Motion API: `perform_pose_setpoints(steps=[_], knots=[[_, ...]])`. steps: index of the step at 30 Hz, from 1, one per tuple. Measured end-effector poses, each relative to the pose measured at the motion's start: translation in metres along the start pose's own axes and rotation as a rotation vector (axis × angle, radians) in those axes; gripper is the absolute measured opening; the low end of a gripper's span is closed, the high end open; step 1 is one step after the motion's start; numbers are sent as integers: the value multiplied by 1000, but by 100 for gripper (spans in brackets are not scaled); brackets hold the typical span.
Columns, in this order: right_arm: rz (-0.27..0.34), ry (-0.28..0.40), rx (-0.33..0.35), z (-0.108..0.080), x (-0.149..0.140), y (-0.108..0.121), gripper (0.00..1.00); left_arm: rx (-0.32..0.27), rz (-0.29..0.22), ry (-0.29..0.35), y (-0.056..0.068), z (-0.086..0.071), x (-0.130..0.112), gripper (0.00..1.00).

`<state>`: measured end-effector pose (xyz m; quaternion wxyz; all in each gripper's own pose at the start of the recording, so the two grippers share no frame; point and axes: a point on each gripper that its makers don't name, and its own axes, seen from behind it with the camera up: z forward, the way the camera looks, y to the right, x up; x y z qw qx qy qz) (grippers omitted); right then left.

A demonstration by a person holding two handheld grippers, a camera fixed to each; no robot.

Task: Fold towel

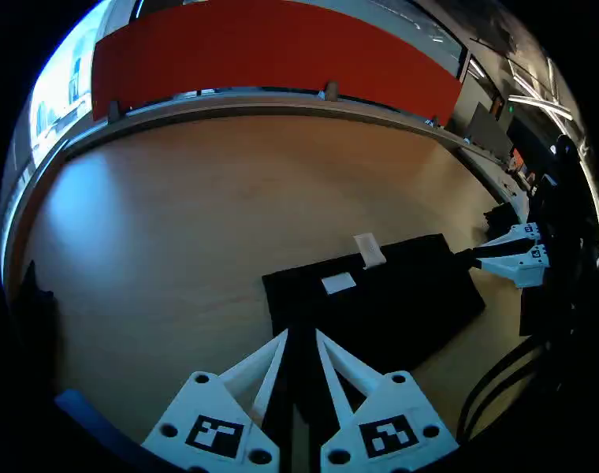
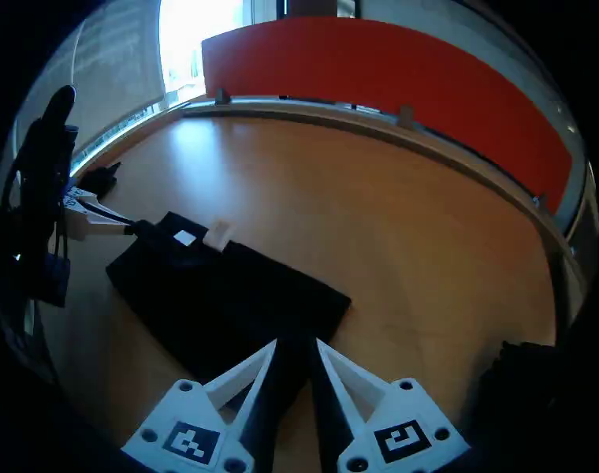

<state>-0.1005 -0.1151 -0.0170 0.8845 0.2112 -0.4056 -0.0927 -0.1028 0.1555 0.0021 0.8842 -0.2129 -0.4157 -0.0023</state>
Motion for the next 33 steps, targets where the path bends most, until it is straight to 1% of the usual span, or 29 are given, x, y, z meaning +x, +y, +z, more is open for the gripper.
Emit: perform_pose_setpoints(steps=[2,5,9,10,11,13,14,17,20,21,22,23,24,25,27,29,33], knots=[[2,0,-15,2,1,3,26,3,5,0,-1,2,1,10],[7,1,-37,4,2,8,34,12,11,-2,-5,5,2,12],[6,-2,-67,6,2,15,44,25,16,-3,-9,7,4,24],[3,0,-73,6,3,17,47,26,16,-2,-10,7,5,30],[-1,1,-80,6,3,18,51,28,15,-2,-10,7,6,36],[-8,5,-91,6,4,20,60,29,17,3,-11,7,8,45],[-12,7,-97,6,5,22,63,29,18,7,-11,6,9,47],[-16,12,-109,7,7,24,65,37,28,15,-14,5,13,54],[-10,20,-115,7,11,26,68,48,41,19,-16,4,15,58],[-8,23,-116,7,12,26,73,50,44,19,-17,3,15,59],[-4,27,-118,6,13,26,78,50,46,20,-17,2,16,64],[-1,32,-121,5,15,26,87,51,47,20,-17,2,16,68],[2,35,-122,5,16,26,96,51,47,21,-17,1,16,70],[4,38,-123,4,17,26,100,49,46,22,-17,0,16,71],[9,43,-124,2,18,27,100,47,43,25,-16,-1,16,82],[13,47,-126,1,20,27,100,46,40,27,-16,-3,16,90],[18,53,-126,-4,22,26,100,48,35,29,-16,-5,15,92]])
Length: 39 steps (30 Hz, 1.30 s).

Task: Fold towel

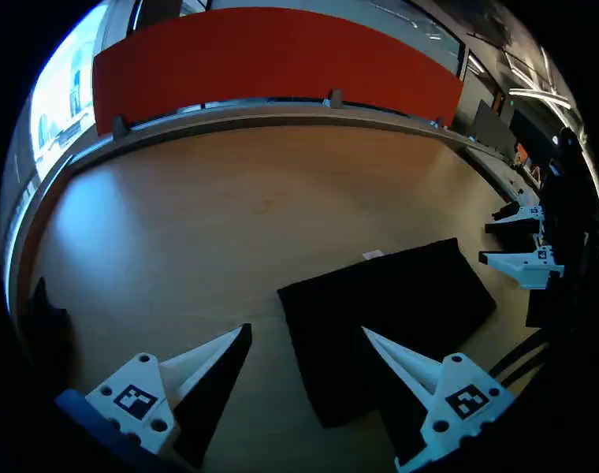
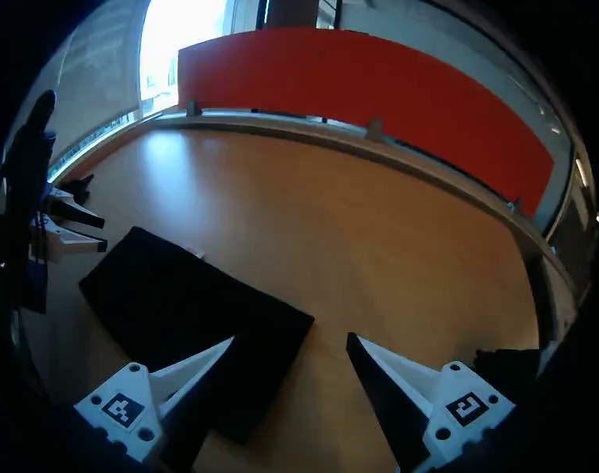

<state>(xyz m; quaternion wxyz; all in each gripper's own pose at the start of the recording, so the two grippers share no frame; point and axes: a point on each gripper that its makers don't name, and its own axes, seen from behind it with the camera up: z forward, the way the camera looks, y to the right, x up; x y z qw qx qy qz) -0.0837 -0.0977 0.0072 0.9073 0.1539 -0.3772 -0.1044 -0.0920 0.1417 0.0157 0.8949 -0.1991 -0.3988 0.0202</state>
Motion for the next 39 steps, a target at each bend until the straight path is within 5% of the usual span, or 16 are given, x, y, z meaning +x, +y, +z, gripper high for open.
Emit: perform_pose_setpoints(steps=[21,39], knots=[[-20,-3,14,-32,-20,-11,100,39,-10,3,-2,-41,-24,93],[-70,-32,70,-34,-45,-26,100,84,-53,0,-10,-71,-48,93]])
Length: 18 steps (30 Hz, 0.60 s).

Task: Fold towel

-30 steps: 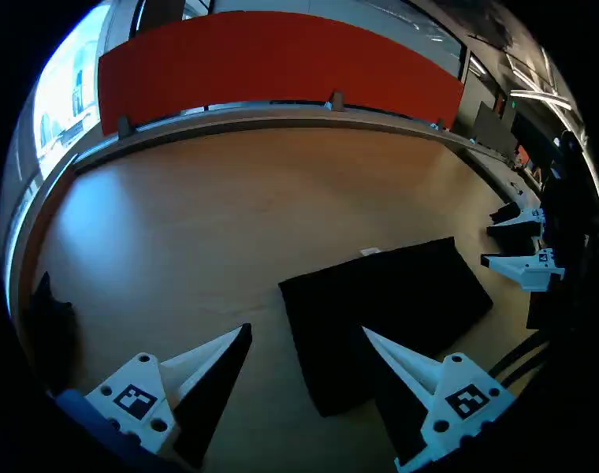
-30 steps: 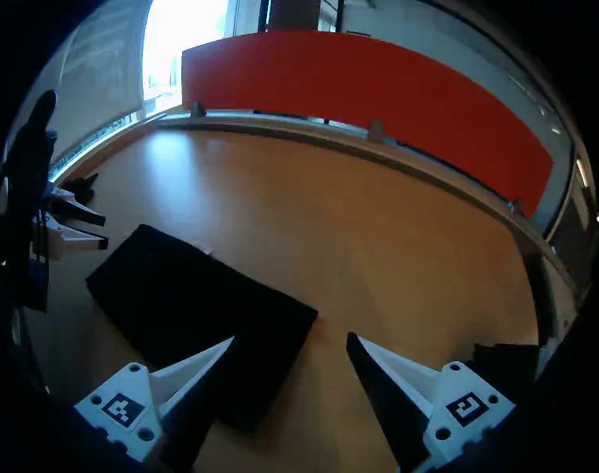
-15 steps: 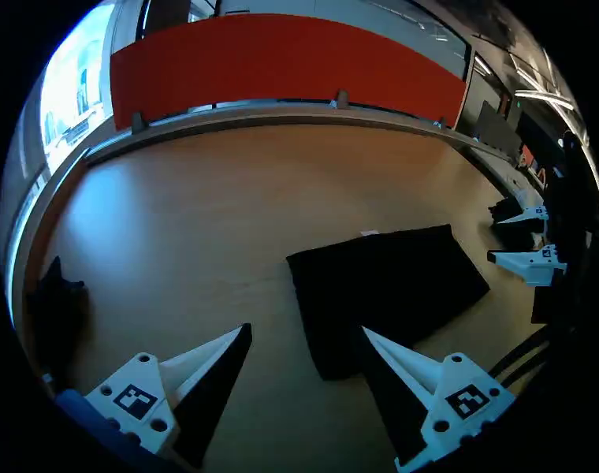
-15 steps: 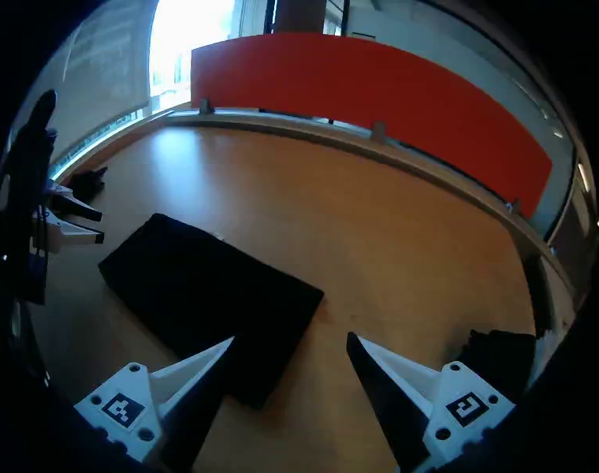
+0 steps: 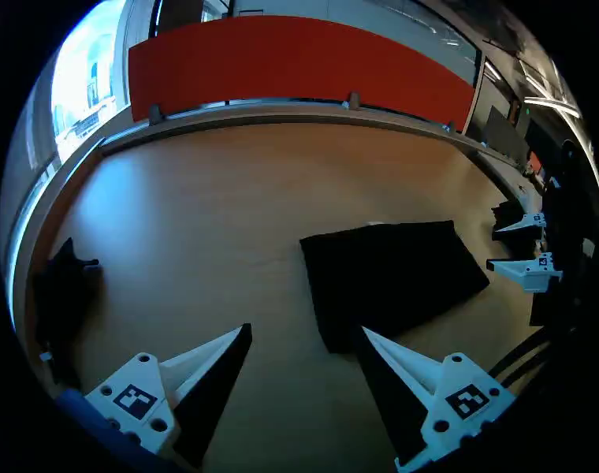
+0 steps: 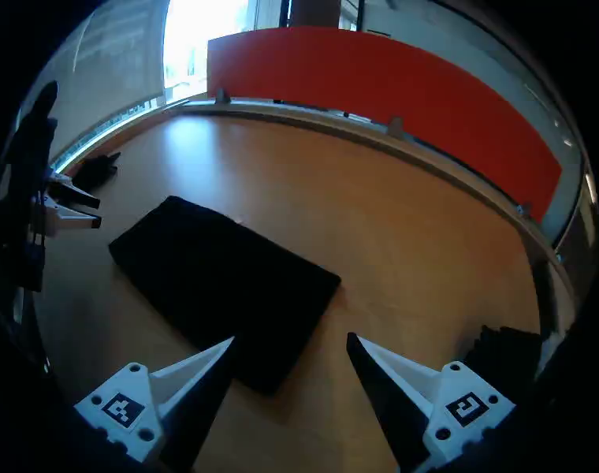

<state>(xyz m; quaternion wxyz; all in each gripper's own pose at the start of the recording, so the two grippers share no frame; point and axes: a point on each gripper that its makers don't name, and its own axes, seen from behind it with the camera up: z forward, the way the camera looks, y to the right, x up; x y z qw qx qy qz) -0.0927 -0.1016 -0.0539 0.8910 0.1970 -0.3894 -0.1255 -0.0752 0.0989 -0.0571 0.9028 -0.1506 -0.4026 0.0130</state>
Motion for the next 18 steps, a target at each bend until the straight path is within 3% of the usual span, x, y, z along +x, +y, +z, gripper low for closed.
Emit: perform_pose_setpoints(steps=[11,18], knots=[[-28,-31,27,-1,-21,-6,100,25,-21,-7,-8,-12,-13,93],[-39,-54,58,-1,-32,-10,92,34,-33,-13,-9,-19,-22,93]])
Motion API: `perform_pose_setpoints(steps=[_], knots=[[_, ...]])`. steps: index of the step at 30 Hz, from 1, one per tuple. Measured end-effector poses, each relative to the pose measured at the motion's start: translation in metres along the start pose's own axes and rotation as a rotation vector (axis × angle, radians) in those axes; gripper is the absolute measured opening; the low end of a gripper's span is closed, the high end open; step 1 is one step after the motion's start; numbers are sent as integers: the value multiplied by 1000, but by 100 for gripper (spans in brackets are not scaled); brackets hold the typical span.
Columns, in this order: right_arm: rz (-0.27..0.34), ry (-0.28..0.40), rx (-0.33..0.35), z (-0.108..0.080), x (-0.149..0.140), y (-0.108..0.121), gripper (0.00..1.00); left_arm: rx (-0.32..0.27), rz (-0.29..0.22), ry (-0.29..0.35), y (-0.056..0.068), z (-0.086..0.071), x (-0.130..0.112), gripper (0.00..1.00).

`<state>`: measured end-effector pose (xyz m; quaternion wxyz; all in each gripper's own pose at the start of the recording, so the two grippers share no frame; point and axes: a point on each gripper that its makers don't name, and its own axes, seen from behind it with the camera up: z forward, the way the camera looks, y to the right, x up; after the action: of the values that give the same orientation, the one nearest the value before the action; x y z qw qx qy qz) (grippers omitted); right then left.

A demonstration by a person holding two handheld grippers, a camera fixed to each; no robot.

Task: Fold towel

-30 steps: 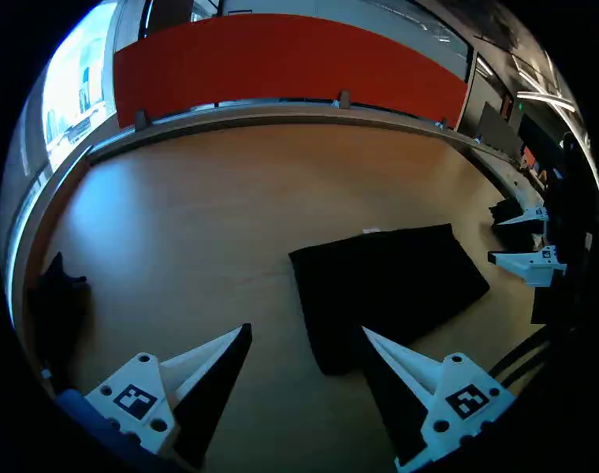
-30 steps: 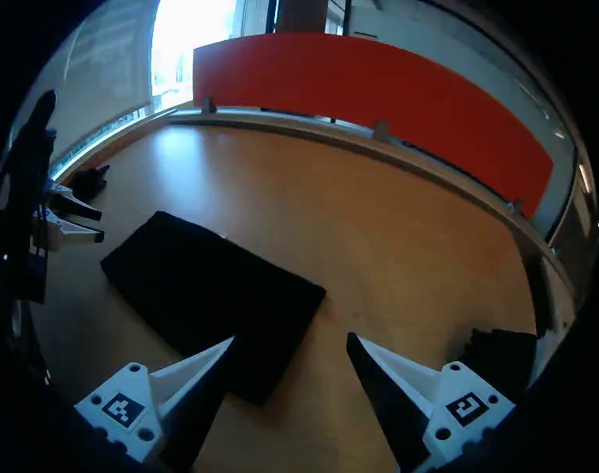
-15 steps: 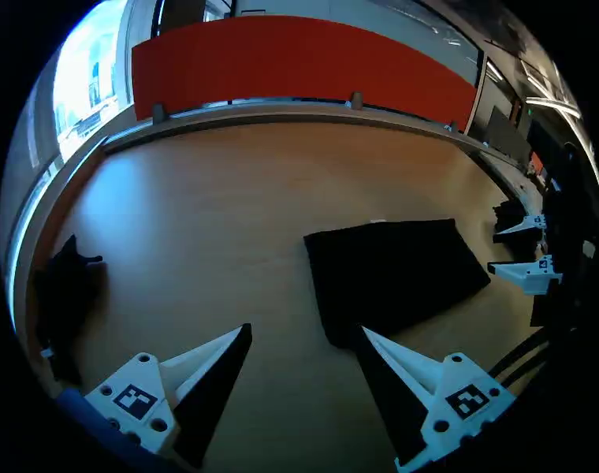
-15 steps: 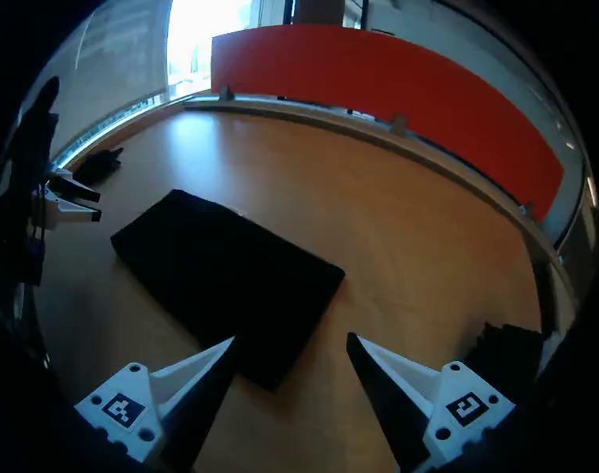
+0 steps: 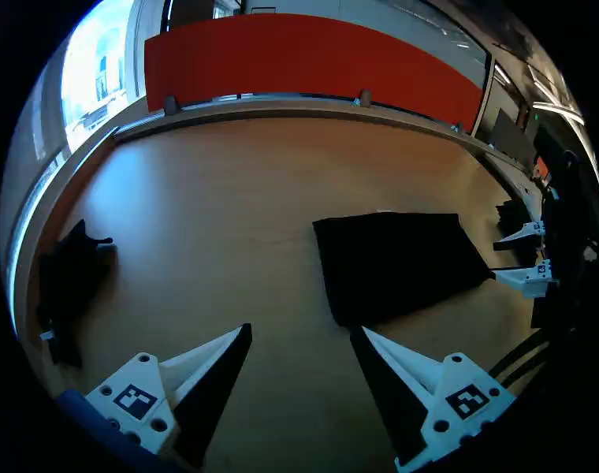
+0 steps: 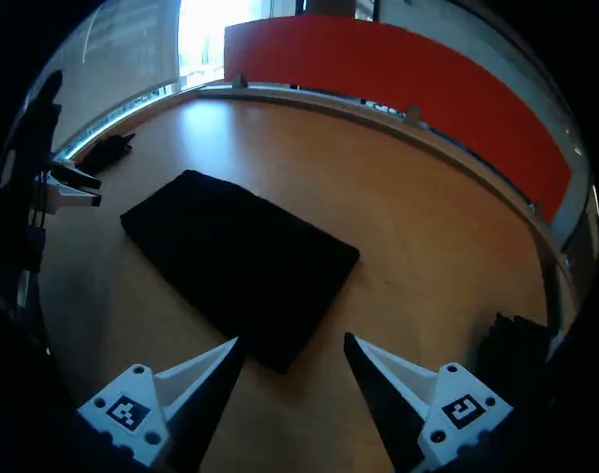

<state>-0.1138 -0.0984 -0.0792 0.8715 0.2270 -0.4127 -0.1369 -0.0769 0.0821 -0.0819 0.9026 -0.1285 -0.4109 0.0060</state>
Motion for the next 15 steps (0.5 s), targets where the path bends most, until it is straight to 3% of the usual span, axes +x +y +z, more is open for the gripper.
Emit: perform_pose_setpoints(steps=[8,15], knots=[[-41,-38,26,0,-17,-6,74,9,-21,0,-4,-8,-7,93],[-31,-58,58,2,-24,-13,52,12,-33,-1,-6,-12,-10,93]])
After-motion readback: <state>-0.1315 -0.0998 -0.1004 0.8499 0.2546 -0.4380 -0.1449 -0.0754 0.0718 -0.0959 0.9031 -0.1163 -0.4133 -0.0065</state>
